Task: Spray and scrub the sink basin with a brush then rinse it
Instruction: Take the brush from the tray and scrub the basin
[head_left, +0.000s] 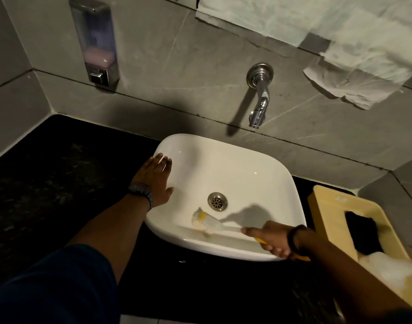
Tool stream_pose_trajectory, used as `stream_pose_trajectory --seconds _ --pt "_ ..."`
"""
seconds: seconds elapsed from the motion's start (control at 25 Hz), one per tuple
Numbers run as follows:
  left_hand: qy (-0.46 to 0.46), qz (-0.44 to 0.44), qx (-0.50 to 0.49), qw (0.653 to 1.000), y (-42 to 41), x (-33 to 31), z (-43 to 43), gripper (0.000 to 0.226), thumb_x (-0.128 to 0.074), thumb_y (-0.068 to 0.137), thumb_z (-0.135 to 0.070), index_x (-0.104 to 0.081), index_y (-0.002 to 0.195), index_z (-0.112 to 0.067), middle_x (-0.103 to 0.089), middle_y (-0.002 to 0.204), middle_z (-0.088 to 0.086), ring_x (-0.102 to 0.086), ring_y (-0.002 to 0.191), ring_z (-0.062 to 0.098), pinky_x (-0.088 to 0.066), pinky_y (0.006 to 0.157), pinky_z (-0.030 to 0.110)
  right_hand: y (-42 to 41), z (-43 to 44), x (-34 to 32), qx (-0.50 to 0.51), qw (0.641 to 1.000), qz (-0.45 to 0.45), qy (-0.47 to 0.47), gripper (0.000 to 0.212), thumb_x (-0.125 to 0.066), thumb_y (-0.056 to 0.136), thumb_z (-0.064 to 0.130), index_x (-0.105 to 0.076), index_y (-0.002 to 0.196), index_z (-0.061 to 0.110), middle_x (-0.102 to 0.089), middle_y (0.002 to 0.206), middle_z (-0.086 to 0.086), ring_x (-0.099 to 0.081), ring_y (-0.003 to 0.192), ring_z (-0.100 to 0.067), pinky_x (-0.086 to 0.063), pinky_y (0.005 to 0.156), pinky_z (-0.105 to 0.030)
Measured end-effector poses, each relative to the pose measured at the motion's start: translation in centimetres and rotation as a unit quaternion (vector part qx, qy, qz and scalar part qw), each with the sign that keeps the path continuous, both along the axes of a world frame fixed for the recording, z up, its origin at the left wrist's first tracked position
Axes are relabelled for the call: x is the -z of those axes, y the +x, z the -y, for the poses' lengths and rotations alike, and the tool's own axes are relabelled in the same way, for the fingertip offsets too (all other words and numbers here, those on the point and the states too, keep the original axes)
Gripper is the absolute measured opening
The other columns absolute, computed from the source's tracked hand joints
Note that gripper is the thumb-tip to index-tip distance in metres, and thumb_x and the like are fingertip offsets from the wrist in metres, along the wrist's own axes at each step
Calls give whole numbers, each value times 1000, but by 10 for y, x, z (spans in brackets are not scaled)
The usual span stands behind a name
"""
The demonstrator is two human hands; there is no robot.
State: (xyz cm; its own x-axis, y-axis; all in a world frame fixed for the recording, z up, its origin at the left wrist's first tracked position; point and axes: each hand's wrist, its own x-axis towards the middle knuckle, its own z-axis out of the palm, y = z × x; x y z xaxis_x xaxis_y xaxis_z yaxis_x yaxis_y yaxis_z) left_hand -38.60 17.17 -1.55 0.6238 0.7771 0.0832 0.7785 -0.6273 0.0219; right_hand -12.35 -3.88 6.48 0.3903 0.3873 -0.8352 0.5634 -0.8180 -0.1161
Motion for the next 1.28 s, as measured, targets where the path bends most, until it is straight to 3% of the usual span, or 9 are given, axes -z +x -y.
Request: stream_pose_trajectory --seconds 0.2,0.28,0.36,0.48,0.68,0.84,0.96,1.12,1.28 --pt "-1 17 -4 1000 0 0 2 81 -46 87 -47 -6 145 -7 -15 157 10 -3 145 25 -2 117 38 -31 -60 29 86 973 71 202 63 -49 84 69 -60 98 8 -69 75 -13 -60 55 -22 -48 54 -27" --pt "-8 31 -3 999 0 0 2 80 -46 86 -45 -8 145 -6 -16 157 10 -3 145 24 -2 117 37 -48 -67 34 80 988 -44 127 60 -50 74 78 -50 69 18 -50 42 1 -40 29 -16 -35 38 -16" --pt "-10 39 -3 999 0 0 2 79 -45 87 -43 -8 145 -6 -16 157 10 -4 145 24 -2 117 37 -50 -64 38 26 992 -71 103 59 -52 68 81 -48 63 22 -43 43 4 -36 31 -16 -30 39 -15" --pt "-8 43 -2 999 0 1 2 77 -45 88 -41 -8 145 -6 -17 156 10 -4 145 24 -2 117 37 -3 -49 29 63 964 150 211 68 -52 85 67 -63 114 6 -68 93 -18 -64 80 -30 -48 71 -33" --pt "-7 51 2 999 -1 2 2 74 -44 88 -38 -10 145 -6 -19 156 10 -5 145 24 -2 117 38 28 -5 -5 56 996 63 1 72 -48 61 89 -42 41 20 -33 40 -3 -23 31 -18 -22 42 -19" --pt "-12 61 -4 998 -1 2 2 72 -43 89 -38 -10 145 -7 -19 156 9 -5 145 24 -2 117 37 -8 -34 12 -12 994 64 94 61 -48 73 82 -48 55 23 -49 47 -1 -41 36 -18 -34 42 -19" --pt "-15 56 -4 998 0 2 3 72 -42 90 -37 -9 145 -6 -18 156 10 -5 145 24 -3 117 38 -4 -54 24 32 962 186 197 65 -45 86 70 -63 105 11 -69 100 -15 -66 88 -29 -52 77 -33" --pt "-12 49 1 999 0 3 1 72 -42 89 -38 -9 145 -5 -19 156 11 -5 145 25 -3 117 38 -12 -39 17 -42 995 69 61 72 -45 65 88 -52 63 17 -52 40 0 -43 31 -17 -35 42 -20" --pt "-19 46 -6 999 0 1 2 71 -42 89 -37 -10 145 -6 -19 156 10 -5 145 25 -3 118 39 17 -31 16 -1 961 234 147 77 -45 84 72 -58 123 7 -68 115 -17 -65 99 -31 -48 83 -33"
